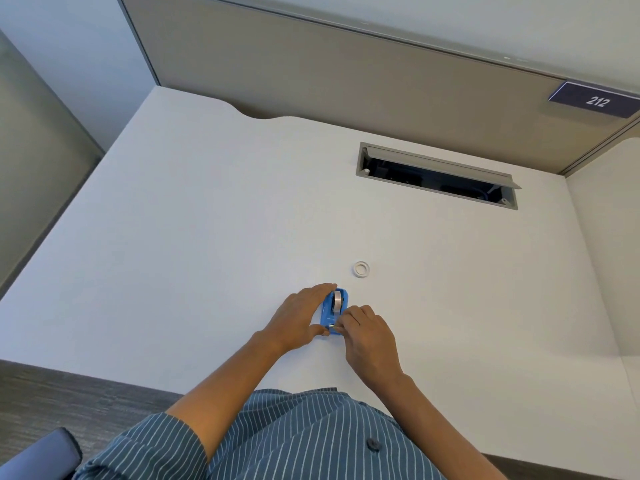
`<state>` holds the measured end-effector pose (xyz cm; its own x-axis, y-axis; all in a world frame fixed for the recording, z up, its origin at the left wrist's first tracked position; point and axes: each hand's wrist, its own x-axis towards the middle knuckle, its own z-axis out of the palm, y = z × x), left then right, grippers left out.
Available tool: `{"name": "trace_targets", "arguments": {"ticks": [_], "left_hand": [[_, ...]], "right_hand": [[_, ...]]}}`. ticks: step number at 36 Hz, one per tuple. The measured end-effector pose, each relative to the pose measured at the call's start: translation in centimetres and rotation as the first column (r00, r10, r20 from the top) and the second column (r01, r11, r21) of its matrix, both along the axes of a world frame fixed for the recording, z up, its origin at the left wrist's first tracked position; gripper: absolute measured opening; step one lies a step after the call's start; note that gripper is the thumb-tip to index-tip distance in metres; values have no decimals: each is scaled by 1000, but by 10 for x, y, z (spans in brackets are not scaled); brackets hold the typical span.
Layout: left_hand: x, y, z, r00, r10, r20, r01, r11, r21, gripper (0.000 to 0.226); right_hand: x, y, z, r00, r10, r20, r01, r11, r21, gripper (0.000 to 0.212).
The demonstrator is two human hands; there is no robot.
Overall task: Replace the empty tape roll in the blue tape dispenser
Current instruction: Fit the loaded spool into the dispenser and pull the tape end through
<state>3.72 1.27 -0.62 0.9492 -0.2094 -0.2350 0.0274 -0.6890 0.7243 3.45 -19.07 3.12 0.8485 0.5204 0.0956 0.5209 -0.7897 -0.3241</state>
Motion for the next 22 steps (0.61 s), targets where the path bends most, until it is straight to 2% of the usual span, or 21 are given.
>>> {"name": "trace_targets", "arguments": {"ticks": [7,22], "left_hand": [[-1,0,1,1000,-4,5,4,1000,5,93],[-2,-3,4,1000,6,-1,-6,999,34,93]], "right_hand": [[-6,-4,-3,998,-11,54,8,998,58,15],[-25,-5,-8,999,-38,39,34,996,85,13]]}}
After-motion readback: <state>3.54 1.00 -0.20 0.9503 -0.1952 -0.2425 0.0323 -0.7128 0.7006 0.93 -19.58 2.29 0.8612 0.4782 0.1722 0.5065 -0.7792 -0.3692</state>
